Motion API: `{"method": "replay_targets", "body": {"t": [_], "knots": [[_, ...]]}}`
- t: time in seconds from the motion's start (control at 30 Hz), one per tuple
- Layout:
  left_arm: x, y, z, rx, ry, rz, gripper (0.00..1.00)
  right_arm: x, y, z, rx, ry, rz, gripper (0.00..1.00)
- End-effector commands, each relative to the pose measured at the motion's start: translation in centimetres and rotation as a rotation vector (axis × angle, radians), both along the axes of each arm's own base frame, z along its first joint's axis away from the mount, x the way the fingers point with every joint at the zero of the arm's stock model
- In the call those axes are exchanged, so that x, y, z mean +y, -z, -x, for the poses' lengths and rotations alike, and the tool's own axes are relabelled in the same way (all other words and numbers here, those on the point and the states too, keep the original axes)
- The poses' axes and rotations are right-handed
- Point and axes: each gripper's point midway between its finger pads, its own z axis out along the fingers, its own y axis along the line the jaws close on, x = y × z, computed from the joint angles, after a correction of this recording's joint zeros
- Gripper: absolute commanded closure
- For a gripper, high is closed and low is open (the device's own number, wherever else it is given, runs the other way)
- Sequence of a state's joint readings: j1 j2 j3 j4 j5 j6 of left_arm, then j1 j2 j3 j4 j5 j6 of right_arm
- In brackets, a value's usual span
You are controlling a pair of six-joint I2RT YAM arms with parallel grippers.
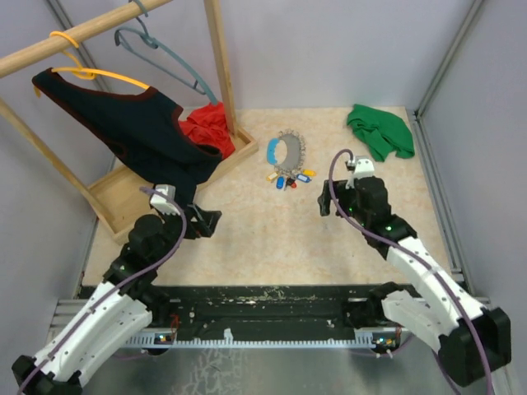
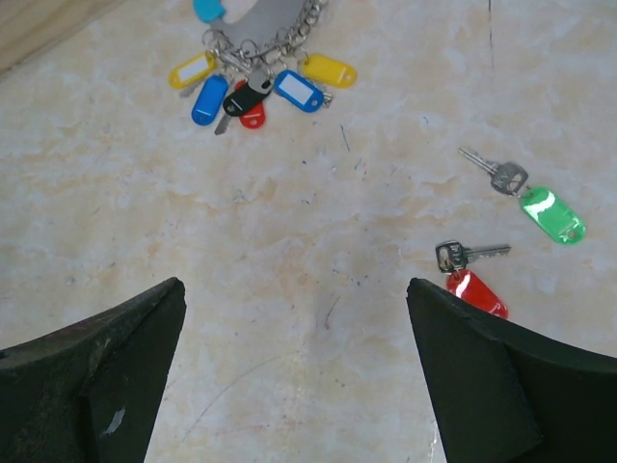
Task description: Put the keys on the keyring
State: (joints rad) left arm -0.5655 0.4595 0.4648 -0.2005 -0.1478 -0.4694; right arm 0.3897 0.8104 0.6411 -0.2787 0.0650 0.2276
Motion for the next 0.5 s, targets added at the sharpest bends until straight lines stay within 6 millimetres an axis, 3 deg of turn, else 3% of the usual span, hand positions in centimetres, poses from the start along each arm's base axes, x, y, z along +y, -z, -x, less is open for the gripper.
{"method": "replay_targets", "body": {"t": [0.0,0.23,0.47], "knots": [[-2.7,-0.4,-1.2,-0.044,0.078,0.099,0.0,1.3,-1.0,-4.5,-0.098,0.022,-0.032,0.03],[-4.5,3.0,-3.4,-0.044,0.121,0.029,0.0,3.7,1.0,-10.9,-0.075,0.029,-0.093,0.09],[-5.0,5.7,-5.1,-0.084,0.138,-0.07,0.0,6.2,3.4,-18.1,-0.025,-0.009,-0.226,0.21]]}}
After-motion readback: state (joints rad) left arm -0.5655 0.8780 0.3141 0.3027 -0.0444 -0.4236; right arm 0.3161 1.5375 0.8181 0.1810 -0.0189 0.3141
